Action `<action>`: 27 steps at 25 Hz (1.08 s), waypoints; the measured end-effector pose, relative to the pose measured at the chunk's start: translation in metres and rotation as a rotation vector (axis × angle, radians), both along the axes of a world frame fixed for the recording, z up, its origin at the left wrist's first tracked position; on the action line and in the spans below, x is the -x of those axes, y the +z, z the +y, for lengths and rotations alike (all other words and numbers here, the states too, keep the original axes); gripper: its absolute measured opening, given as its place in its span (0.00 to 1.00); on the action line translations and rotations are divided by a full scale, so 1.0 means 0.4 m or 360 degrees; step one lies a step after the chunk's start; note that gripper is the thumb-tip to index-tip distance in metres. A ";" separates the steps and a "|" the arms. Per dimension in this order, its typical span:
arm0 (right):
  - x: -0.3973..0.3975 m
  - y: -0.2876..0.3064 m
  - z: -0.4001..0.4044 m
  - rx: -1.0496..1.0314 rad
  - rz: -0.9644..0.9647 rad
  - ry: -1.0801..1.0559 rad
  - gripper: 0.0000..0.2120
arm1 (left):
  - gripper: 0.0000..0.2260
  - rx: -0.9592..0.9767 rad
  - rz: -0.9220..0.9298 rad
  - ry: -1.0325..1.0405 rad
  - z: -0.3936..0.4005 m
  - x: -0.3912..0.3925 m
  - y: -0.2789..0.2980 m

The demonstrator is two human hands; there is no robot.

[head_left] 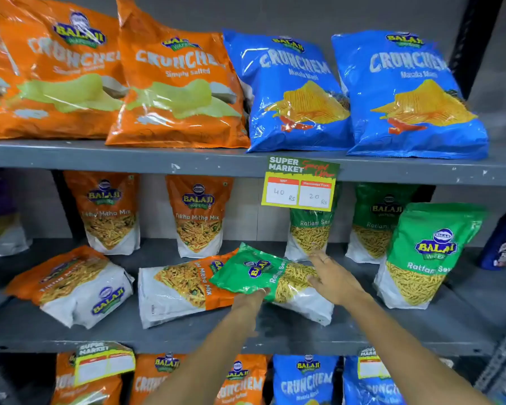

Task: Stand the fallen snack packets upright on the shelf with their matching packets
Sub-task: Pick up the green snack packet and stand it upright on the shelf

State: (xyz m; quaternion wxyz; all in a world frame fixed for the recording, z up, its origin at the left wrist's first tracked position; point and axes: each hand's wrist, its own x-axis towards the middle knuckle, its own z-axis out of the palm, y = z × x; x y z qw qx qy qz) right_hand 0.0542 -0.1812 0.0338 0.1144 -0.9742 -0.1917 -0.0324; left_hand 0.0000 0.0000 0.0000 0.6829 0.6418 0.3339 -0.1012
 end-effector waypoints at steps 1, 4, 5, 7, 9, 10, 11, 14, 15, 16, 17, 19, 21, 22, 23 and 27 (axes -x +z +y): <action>-0.030 -0.007 -0.008 0.0014 0.0103 -0.0023 0.24 | 0.33 0.0198 0.0091 -0.0051 -0.019 -0.013 -0.005; -0.105 -0.019 -0.029 0.0024 0.0343 -0.0036 0.26 | 0.36 0.0567 0.0152 -0.0083 -0.066 -0.039 -0.029; -0.136 -0.031 -0.033 -0.0004 0.0415 -0.0054 0.26 | 0.35 0.0603 0.0147 -0.0074 -0.083 -0.052 -0.038; -0.181 -0.057 -0.037 -0.0117 0.0597 -0.0070 0.25 | 0.33 0.0635 0.0140 -0.0008 -0.108 -0.079 -0.059; -0.229 -0.087 -0.042 -0.0256 0.0740 -0.0085 0.27 | 0.28 0.0674 0.0126 0.0025 -0.123 -0.098 -0.073; -0.261 -0.112 -0.045 -0.0305 0.0813 -0.0113 0.30 | 0.25 0.0673 0.0100 0.0057 -0.126 -0.108 -0.083; -0.289 -0.133 -0.045 -0.0355 0.0854 -0.0127 0.32 | 0.21 0.0666 0.0078 0.0079 -0.127 -0.117 -0.091; -0.299 -0.134 -0.038 -0.0395 0.0917 -0.0199 0.19 | 0.10 0.0619 0.0052 0.0161 -0.130 -0.133 -0.103; -0.294 -0.127 -0.036 -0.0439 0.0934 -0.0199 0.19 | 0.10 0.0627 0.0045 0.0192 -0.130 -0.138 -0.104; -0.289 -0.122 -0.035 -0.0471 0.0924 -0.0217 0.21 | 0.10 0.0653 0.0029 0.0233 -0.133 -0.138 -0.102; -0.286 -0.119 -0.035 -0.0495 0.0904 -0.0218 0.22 | 0.10 0.0675 0.0015 0.0248 -0.134 -0.136 -0.096; -0.270 -0.118 -0.042 -0.0625 0.0879 -0.0246 0.23 | 0.10 0.0679 -0.0040 0.0232 -0.136 -0.123 -0.081; -0.251 -0.136 -0.058 -0.0800 0.0824 -0.0311 0.23 | 0.15 0.0632 -0.0089 0.0213 -0.135 -0.106 -0.066; -0.237 -0.146 -0.069 -0.0923 0.0810 -0.0357 0.23 | 0.16 0.0600 -0.0123 0.0205 -0.132 -0.095 -0.059; -0.227 -0.162 -0.080 -0.1056 0.0797 -0.0354 0.22 | 0.16 0.0580 -0.0167 0.0198 -0.128 -0.083 -0.050; -0.131 -0.165 -0.097 -0.1476 0.0733 -0.0381 0.16 | 0.13 0.0531 -0.0347 0.0171 -0.102 -0.049 -0.017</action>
